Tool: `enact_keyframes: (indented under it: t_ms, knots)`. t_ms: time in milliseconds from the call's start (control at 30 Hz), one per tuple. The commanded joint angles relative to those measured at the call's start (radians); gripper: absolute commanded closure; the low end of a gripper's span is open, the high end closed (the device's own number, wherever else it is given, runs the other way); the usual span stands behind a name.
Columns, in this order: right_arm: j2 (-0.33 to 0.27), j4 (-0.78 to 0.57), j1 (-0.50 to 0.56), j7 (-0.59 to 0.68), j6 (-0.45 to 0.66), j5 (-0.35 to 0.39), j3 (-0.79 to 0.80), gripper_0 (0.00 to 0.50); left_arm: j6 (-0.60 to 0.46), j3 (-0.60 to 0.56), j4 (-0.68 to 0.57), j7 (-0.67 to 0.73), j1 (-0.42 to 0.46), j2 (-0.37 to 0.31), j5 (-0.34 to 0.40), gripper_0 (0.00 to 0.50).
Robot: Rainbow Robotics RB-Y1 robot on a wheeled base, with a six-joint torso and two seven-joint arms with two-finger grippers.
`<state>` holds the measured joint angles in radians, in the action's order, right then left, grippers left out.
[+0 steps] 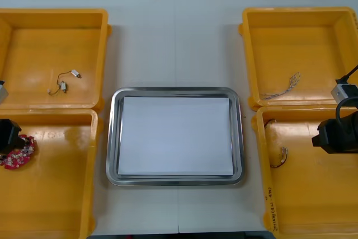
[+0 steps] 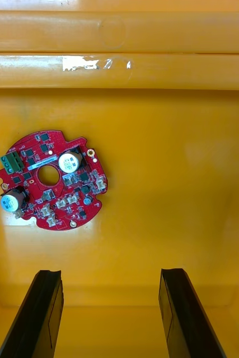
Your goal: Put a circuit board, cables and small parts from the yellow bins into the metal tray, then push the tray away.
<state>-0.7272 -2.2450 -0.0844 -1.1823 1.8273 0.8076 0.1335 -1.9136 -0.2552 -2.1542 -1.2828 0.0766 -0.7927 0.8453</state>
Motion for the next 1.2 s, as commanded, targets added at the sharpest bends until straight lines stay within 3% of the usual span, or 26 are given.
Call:
enact_keyframes:
  t_ms: [33, 1200]
  knots:
    - [0.002, -0.007, 0.014, 0.059, -0.008, 0.009, 0.031, 0.000, -0.004, -0.030, -0.015, -0.059, -0.020, 0.010, 0.006, 0.000]
    - [0.002, -0.007, 0.014, 0.059, -0.008, 0.009, 0.031, 0.000, -0.004, -0.030, -0.015, -0.059, -0.020, 0.010, 0.006, 0.000]
